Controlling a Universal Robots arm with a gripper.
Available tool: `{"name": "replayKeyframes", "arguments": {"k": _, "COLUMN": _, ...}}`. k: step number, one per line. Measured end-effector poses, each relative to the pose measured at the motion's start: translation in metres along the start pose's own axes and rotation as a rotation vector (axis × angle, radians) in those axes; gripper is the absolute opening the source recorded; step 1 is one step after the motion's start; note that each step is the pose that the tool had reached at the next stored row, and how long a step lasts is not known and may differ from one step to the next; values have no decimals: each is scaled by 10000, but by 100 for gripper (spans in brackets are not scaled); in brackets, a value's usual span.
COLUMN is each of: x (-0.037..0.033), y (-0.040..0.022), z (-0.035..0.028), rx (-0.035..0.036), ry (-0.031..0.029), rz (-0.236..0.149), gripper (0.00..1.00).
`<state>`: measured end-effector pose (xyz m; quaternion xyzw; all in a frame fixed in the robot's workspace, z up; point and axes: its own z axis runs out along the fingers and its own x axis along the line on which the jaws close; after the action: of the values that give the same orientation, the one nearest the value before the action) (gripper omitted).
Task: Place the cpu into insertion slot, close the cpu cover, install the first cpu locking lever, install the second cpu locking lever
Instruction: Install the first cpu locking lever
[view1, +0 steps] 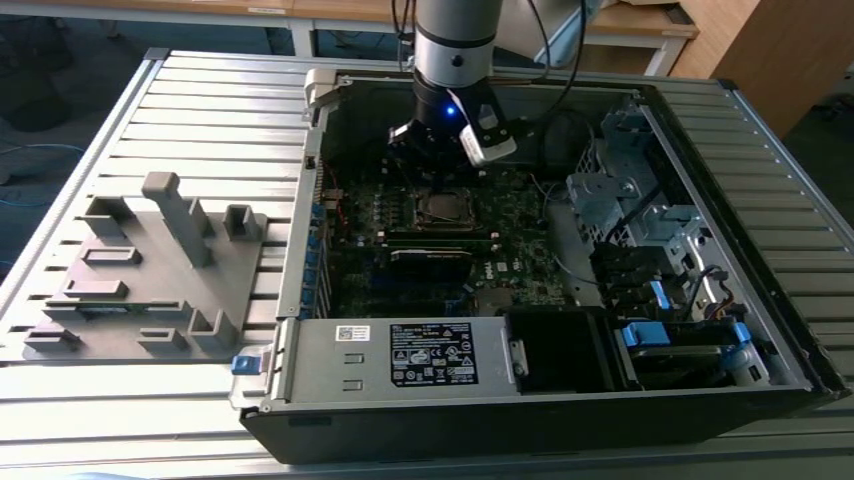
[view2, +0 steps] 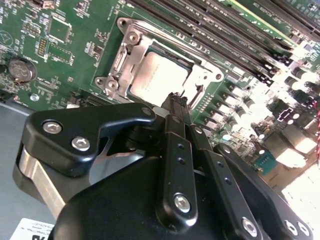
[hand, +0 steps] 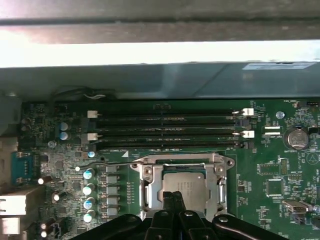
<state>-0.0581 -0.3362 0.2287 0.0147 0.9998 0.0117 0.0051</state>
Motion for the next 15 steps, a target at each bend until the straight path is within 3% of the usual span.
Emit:
{"name": "replayKeyframes", "arguments": {"k": 6, "x": 54, "y": -1, "z": 0, "rx": -3, "ry": -43, "rz": 0, "gripper": 11}}
{"name": "replayKeyframes", "arguments": {"k": 15, "x": 56, "y": -1, "z": -13, "rx": -4, "ry": -45, "rz": -1, "gripper": 11}}
